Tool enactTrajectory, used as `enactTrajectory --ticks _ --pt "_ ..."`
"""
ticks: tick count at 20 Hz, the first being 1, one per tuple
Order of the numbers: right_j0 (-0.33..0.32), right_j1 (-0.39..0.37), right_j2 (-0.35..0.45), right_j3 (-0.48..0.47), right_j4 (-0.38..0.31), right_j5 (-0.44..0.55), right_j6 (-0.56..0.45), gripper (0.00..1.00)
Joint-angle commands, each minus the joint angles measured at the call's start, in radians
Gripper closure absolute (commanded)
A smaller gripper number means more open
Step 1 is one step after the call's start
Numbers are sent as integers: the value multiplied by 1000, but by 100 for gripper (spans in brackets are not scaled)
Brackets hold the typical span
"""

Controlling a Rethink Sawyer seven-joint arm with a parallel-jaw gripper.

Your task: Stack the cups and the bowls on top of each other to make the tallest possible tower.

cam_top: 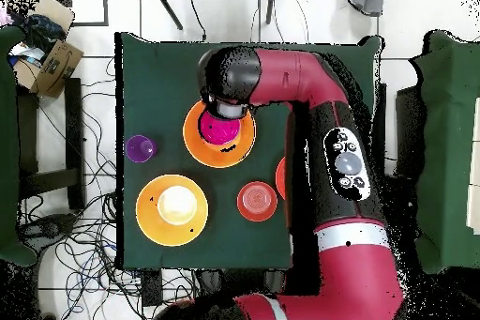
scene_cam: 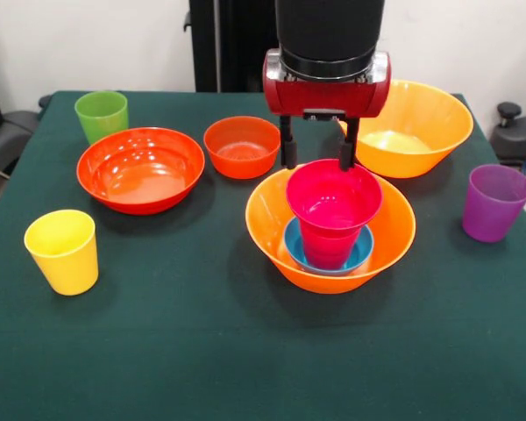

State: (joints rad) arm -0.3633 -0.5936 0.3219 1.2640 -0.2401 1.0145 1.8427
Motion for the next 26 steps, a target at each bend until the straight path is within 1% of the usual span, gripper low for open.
enactTrajectory --ticks 1,2,3,4,5,6,12,15,17,20,23,24,26 --pt "-56 53 121 22 -84 56 -388 0" --pt "-56 69 132 -12 -83 74 -397 0" --pt "-61 70 140 -13 -83 71 -400 0" --pt "-71 60 144 21 -82 43 -396 0" --pt "-75 60 148 27 -82 36 -394 0" --pt "-71 80 154 -16 -82 56 -398 0" --pt "-84 98 201 -28 -74 23 -390 0" --pt "-86 96 216 -39 -69 43 -385 0" --pt "-93 69 228 -23 -59 59 -375 0" --pt "-101 5 239 12 -41 88 -346 0" --pt "-94 -37 235 11 -50 112 -331 0" --pt "-99 -54 234 31 -51 106 -328 0" --pt "-97 -65 231 31 -63 107 -328 0"
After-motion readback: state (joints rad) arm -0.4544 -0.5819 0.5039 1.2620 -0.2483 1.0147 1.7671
